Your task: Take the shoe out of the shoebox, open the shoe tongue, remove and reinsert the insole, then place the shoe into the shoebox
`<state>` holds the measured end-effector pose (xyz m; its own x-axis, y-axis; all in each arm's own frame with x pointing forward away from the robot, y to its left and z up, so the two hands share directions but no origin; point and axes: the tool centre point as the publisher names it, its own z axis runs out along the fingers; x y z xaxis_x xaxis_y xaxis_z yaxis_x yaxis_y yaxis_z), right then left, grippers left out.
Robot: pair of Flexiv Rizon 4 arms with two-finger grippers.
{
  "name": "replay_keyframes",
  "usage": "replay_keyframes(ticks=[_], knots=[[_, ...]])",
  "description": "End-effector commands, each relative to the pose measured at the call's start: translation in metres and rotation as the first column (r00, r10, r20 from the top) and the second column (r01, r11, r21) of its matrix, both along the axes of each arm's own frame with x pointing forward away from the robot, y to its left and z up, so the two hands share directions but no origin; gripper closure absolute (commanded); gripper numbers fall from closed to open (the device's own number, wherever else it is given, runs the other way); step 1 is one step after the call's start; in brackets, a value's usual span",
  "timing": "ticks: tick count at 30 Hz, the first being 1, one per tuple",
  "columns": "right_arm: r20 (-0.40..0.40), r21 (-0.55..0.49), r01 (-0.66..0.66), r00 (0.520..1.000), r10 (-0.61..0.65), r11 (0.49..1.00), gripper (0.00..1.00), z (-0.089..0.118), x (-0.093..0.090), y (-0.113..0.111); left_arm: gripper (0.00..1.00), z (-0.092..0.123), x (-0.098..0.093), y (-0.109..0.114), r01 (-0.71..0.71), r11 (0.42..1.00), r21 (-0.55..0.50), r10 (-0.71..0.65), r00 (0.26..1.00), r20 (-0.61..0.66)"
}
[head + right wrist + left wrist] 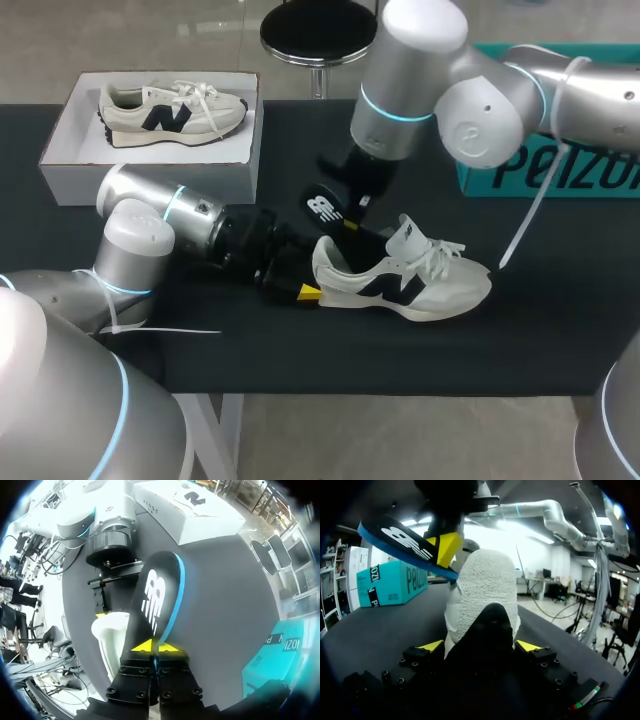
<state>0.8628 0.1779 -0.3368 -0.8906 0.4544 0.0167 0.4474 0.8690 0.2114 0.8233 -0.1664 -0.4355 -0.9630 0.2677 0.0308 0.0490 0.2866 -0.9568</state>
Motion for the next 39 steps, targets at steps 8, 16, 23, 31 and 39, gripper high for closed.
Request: replay_keyframes(ticks=[8,16,23,31,39], knots=[[0.066,0.073,0.059,0.996,-0.064,0.996,1.0,0.04,0.004,-0.015,1.0,-0.002,0.0,-0.001,-0.001,1.0,0.002,0.001,1.0,0.001],[0.184,0.148,0.086,0.976,-0.113,0.985,1.0,0.094,0.021,-0.021,1.0,-0.002,0.0,-0.001,-0.001,1.0,0.002,0.001,1.0,0.001],[0.299,0.202,0.051,0.948,-0.111,0.978,1.0,0.138,0.038,-0.028,1.0,-0.002,0.0,-0.001,-0.001,1.0,0.002,0.001,1.0,0.001],[0.299,0.202,0.051,0.948,-0.111,0.978,1.0,0.138,0.038,-0.028,1.0,-0.002,0.0,-0.001,-0.001,1.0,0.002,0.001,1.0,0.001],[0.299,0.202,0.051,0.948,-0.111,0.978,1.0,0.138,0.038,-0.028,1.0,-0.002,0.0,-0.001,-0.001,1.0,0.002,0.001,1.0,0.001]])
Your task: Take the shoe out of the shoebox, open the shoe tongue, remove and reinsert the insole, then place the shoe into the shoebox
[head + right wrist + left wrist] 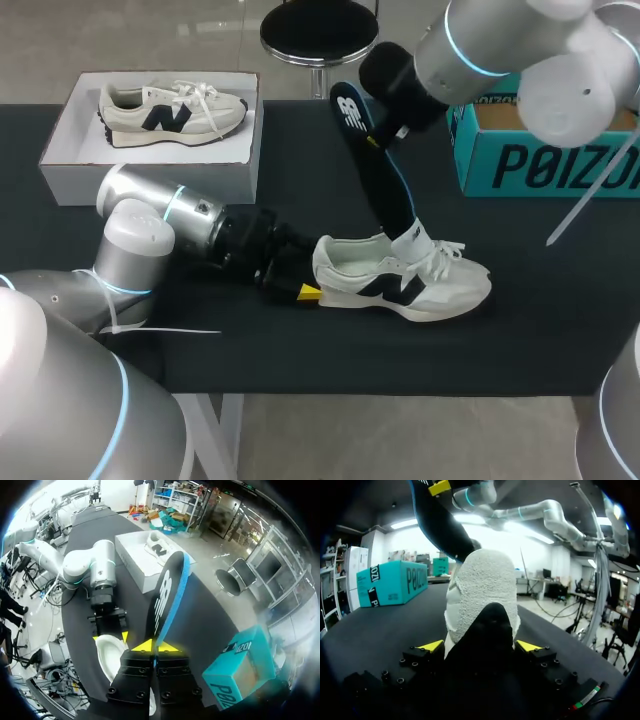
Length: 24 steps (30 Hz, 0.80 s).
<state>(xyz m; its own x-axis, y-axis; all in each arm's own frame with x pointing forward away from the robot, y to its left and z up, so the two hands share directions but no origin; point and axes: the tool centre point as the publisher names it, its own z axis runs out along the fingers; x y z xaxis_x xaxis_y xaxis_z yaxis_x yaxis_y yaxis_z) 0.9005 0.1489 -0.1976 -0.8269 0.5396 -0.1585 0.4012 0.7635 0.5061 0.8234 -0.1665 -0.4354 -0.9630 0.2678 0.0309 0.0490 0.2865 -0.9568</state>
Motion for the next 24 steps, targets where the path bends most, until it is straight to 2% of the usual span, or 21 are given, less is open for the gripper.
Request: replay_keyframes(ticks=[1,4,6,9,11,13,14,16,17,18,19,20,22,24], knots=[[0.0,0.0,0.001,1.0,-0.001,1.0,1.0,-0.001,0.0,0.001,1.0,-0.003,0.0,-0.001,-0.002,1.0,0.002,0.002,1.0,0.001],[0.0,0.0,0.001,1.0,-0.001,1.0,1.0,-0.001,0.0,0.001,1.0,-0.003,0.0,-0.001,-0.002,1.0,0.002,0.002,1.0,0.001],[0.01,0.229,0.01,1.0,-0.013,0.973,1.0,0.006,-0.005,-0.002,1.0,-0.003,0.0,-0.001,-0.002,1.0,0.002,0.002,1.0,0.001],[0.032,0.369,-0.022,0.999,0.011,0.929,1.0,0.014,-0.004,0.01,1.0,-0.003,0.0,-0.001,-0.002,1.0,0.002,0.002,1.0,0.001],[0.056,0.423,-0.044,0.998,0.023,0.905,1.0,0.02,0.001,0.022,1.0,-0.003,0.0,-0.001,-0.002,1.0,0.002,0.002,1.0,0.001],[0.035,0.507,-0.042,0.999,0.029,0.861,1.0,0.025,0.01,0.033,1.0,-0.003,0.0,-0.001,-0.002,1.0,0.002,0.002,1.0,0.001],[0.037,0.566,-0.063,0.998,0.051,0.822,1.0,0.027,0.015,0.037,1.0,-0.003,0.0,-0.001,-0.002,1.0,0.002,0.002,1.0,0.001],[0.028,0.622,-0.057,0.998,0.051,0.781,1.0,0.031,0.025,0.043,1.0,-0.003,0.0,-0.001,-0.002,1.0,0.002,0.002,1.0,0.001],[0.037,0.671,-0.068,0.998,0.059,0.739,1.0,0.034,0.029,0.045,1.0,-0.003,0.0,-0.001,-0.002,1.0,0.002,0.002,1.0,0.001],[0.04,0.693,-0.067,0.998,0.055,0.718,1.0,0.036,0.033,0.046,1.0,-0.003,0.0,-0.001,-0.002,1.0,0.002,0.002,1.0,0.001],[0.067,0.75,-0.103,0.995,0.08,0.653,1.0,0.038,0.039,0.047,1.0,-0.003,0.0,-0.001,-0.002,1.0,0.002,0.002,1.0,0.001],[0.064,0.77,-0.103,0.994,0.084,0.63,1.0,0.038,0.043,0.047,1.0,-0.003,0.0,-0.001,-0.002,1.0,0.002,0.002,1.0,0.001],[0.055,0.788,-0.102,0.994,0.095,0.608,1.0,0.04,0.049,0.048,1.0,-0.003,0.0,-0.001,-0.002,1.0,0.002,0.002,1.0,0.001],[0.044,0.785,-0.093,0.995,0.094,0.613,1.0,0.043,0.051,0.047,1.0,-0.003,0.0,-0.001,-0.002,1.0,0.002,0.002,1.0,0.001]])
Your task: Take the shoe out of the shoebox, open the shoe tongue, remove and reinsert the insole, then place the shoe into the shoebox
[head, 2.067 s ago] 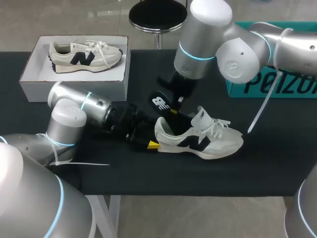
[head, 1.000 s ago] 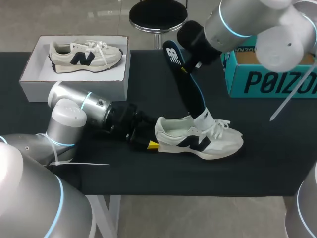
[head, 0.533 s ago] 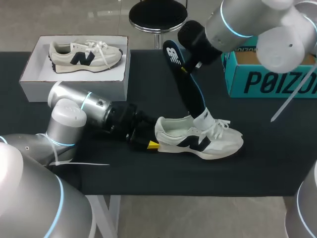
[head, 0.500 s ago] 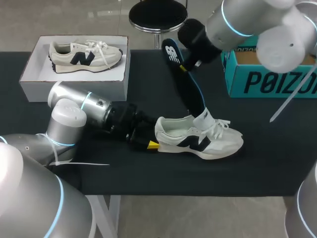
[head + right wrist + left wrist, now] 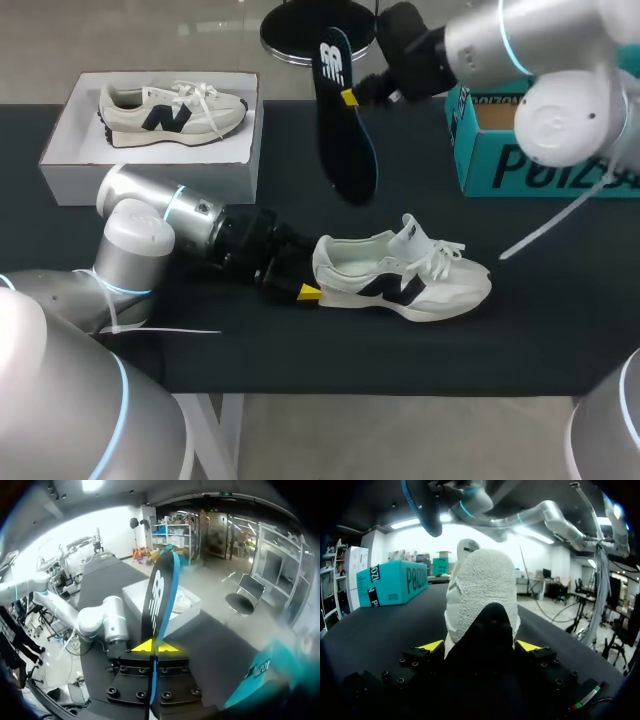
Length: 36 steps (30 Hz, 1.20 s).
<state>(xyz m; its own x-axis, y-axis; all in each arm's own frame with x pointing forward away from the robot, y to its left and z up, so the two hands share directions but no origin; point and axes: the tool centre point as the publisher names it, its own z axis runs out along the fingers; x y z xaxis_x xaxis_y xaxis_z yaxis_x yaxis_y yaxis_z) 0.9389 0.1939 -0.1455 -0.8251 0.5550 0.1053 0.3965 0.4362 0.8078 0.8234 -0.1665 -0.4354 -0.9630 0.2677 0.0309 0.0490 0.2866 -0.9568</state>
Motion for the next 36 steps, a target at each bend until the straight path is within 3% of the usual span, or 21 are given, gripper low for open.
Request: replay_keyframes(ticks=[1,8,13,25,36], knots=[[0.037,0.412,-0.108,0.994,0.102,0.904,1.0,-0.007,0.013,0.0,1.0,-0.003,0.0,-0.001,-0.001,1.0,0.002,0.001,1.0,0.001],[0.018,0.449,-0.086,0.996,0.087,0.889,1.0,0.006,0.013,-0.021,1.0,-0.003,0.0,-0.001,-0.001,1.0,0.002,0.001,1.0,0.001],[-0.02,0.393,-0.056,0.997,0.069,0.918,1.0,0.021,0.005,-0.027,1.0,-0.003,0.0,-0.001,-0.001,1.0,0.002,0.001,1.0,0.001],[-0.085,0.31,-0.052,0.993,0.082,0.949,1.0,0.046,-0.015,-0.026,1.0,-0.003,0.0,-0.001,-0.001,1.0,0.002,0.001,1.0,0.001],[-0.121,0.305,-0.172,0.969,0.218,0.937,1.0,0.073,-0.045,-0.019,1.0,-0.003,0.0,-0.001,-0.001,1.0,0.002,0.001,1.0,0.001]])
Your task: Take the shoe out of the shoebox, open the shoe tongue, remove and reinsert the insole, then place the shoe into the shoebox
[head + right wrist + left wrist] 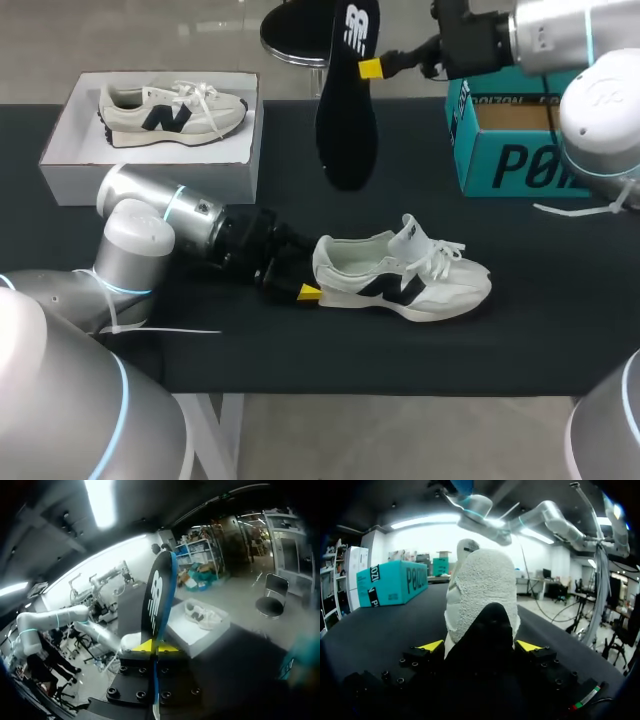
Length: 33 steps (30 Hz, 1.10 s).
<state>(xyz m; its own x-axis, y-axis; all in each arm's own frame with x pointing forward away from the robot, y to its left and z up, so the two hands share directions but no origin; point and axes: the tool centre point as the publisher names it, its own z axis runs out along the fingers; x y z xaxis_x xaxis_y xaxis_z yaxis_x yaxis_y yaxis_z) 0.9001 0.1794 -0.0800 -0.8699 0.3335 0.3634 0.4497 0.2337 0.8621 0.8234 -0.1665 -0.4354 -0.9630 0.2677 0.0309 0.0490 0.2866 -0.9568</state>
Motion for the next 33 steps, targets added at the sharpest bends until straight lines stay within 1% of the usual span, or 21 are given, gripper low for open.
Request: replay_keyframes(ticks=[1,4,8,11,14,22,25,33], knots=[[-0.021,-0.045,-0.046,0.999,0.045,0.998,1.0,0.009,-0.009,-0.006,1.0,-0.003,0.0,-0.001,-0.001,1.0,0.002,0.001,1.0,0.001],[-0.037,-0.09,-0.046,0.998,0.043,0.995,1.0,0.012,-0.019,-0.013,1.0,-0.003,0.0,-0.001,-0.001,1.0,0.002,0.001,1.0,0.001],[-0.038,-0.101,-0.021,0.999,0.017,0.995,1.0,0.016,-0.028,-0.022,1.0,-0.003,0.0,-0.001,-0.001,1.0,0.002,0.001,1.0,0.001],[-0.038,-0.104,-0.011,0.999,0.007,0.995,1.0,0.016,-0.029,-0.023,1.0,-0.003,0.0,-0.001,-0.001,1.0,0.002,0.001,1.0,0.001],[-0.04,-0.103,-0.002,0.999,-0.002,0.995,1.0,0.015,-0.025,-0.026,1.0,-0.003,0.0,-0.001,-0.001,1.0,0.002,0.001,1.0,0.001],[-0.066,-0.102,-0.001,0.998,-0.006,0.995,1.0,0.006,-0.002,-0.031,1.0,-0.003,0.0,-0.001,-0.001,1.0,0.002,0.001,1.0,0.001],[-0.085,-0.115,-0.015,0.996,0.005,0.993,1.0,0.005,0.0,-0.028,1.0,-0.003,0.0,-0.001,-0.001,1.0,0.002,0.001,1.0,0.001],[-0.086,-0.116,-0.013,0.996,0.003,0.993,1.0,0.005,0.001,-0.027,1.0,-0.003,0.0,-0.001,-0.001,1.0,0.002,0.001,1.0,0.001]])
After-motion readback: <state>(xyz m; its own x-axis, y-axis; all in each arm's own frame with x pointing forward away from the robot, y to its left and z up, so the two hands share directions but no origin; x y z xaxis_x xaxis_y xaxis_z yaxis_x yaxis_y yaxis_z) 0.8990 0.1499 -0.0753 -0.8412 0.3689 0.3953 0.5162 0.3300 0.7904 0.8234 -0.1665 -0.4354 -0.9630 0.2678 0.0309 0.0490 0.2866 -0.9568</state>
